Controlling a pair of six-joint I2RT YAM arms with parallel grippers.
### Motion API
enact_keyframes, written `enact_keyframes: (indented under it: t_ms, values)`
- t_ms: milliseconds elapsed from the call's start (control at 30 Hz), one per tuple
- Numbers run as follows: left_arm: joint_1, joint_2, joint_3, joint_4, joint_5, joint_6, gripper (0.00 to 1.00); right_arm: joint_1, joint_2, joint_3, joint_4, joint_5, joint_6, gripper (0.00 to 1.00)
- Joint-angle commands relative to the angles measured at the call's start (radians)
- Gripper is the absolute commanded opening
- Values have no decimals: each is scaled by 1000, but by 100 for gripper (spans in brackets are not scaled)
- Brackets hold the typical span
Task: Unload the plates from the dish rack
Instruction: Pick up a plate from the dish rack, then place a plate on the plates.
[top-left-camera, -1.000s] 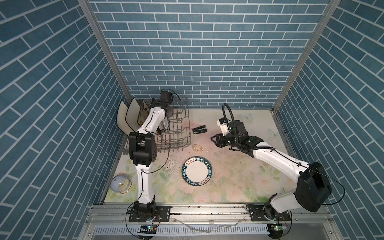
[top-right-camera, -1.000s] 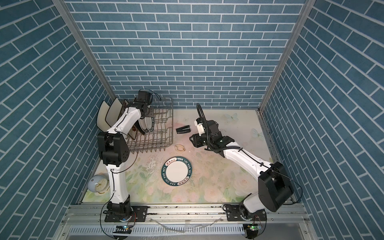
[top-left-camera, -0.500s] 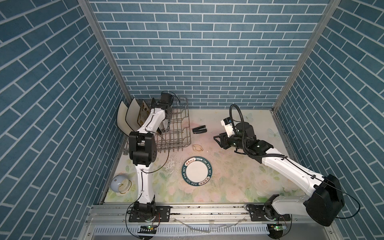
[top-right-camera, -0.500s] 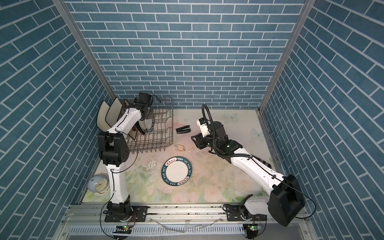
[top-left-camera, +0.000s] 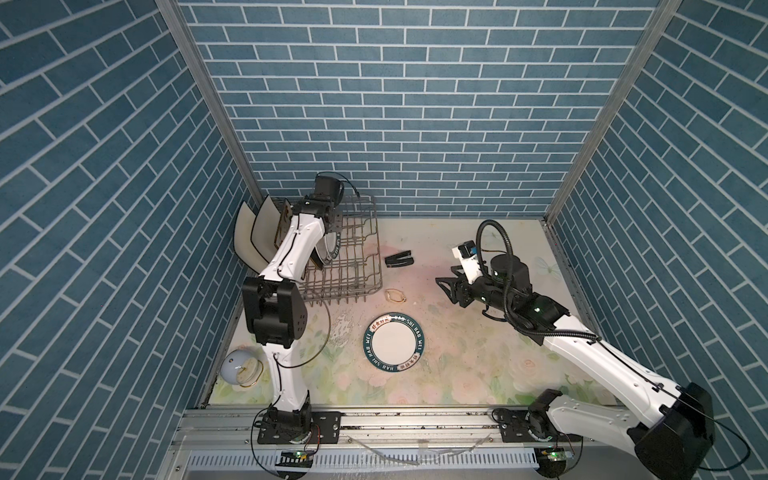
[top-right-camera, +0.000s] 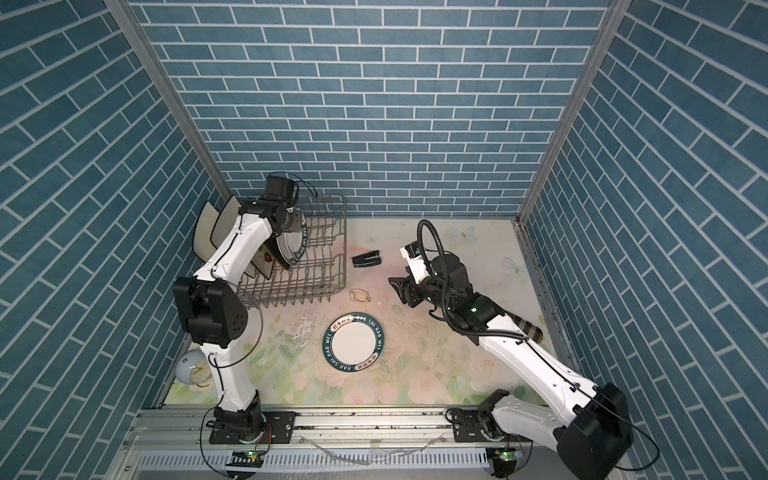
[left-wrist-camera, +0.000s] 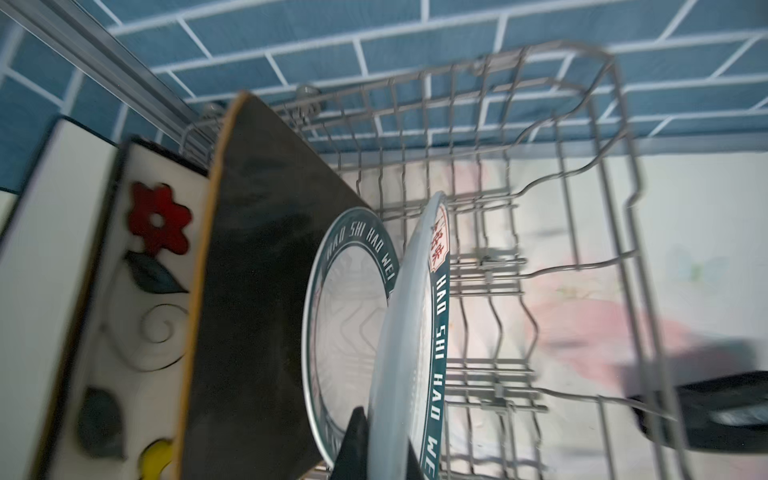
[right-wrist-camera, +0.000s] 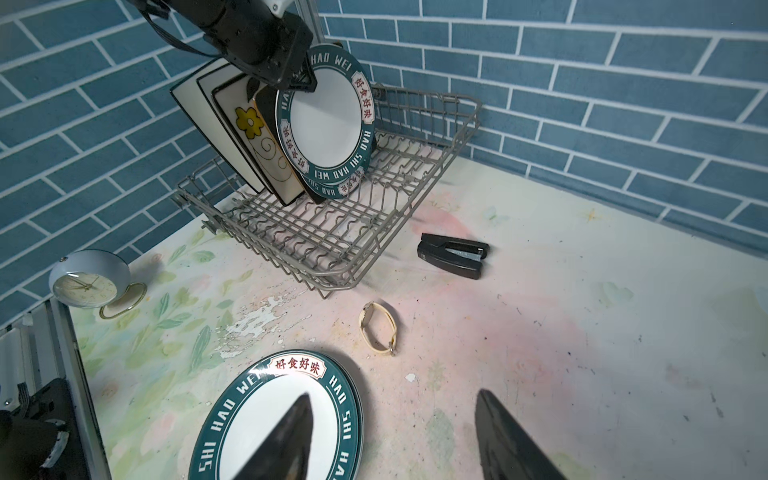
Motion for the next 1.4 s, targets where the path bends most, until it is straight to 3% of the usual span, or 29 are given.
enact_keyframes:
  t_ms: [0, 233, 400, 567, 900, 1067, 1367]
  values:
    - [-21, -115, -3, -29, 77, -25, 3, -4, -66, -38, 45, -7, -116, 62]
    - [-24, -353, -155, -10, 243, -94, 2, -3, -86, -45, 46, 8, -137, 66]
    - [-25, -547, -325, 39, 392, -138, 2, -3, -122, -198, 349, -40, -144, 66]
    - [-25, -717, -490, 66, 504, -172, 0, -4, -112, -213, 414, -163, -139, 66]
    - [-25, -993, -835, 231, 760, -201, 0, -4, -7, -210, 626, -356, 4, 65]
    - [-25, -1082, -930, 339, 886, -214, 0, -4, 64, -177, 701, -421, 78, 65]
    - [-25, -1112, -1014, 452, 974, -258, 0, 16, 143, -115, 710, -458, 138, 63]
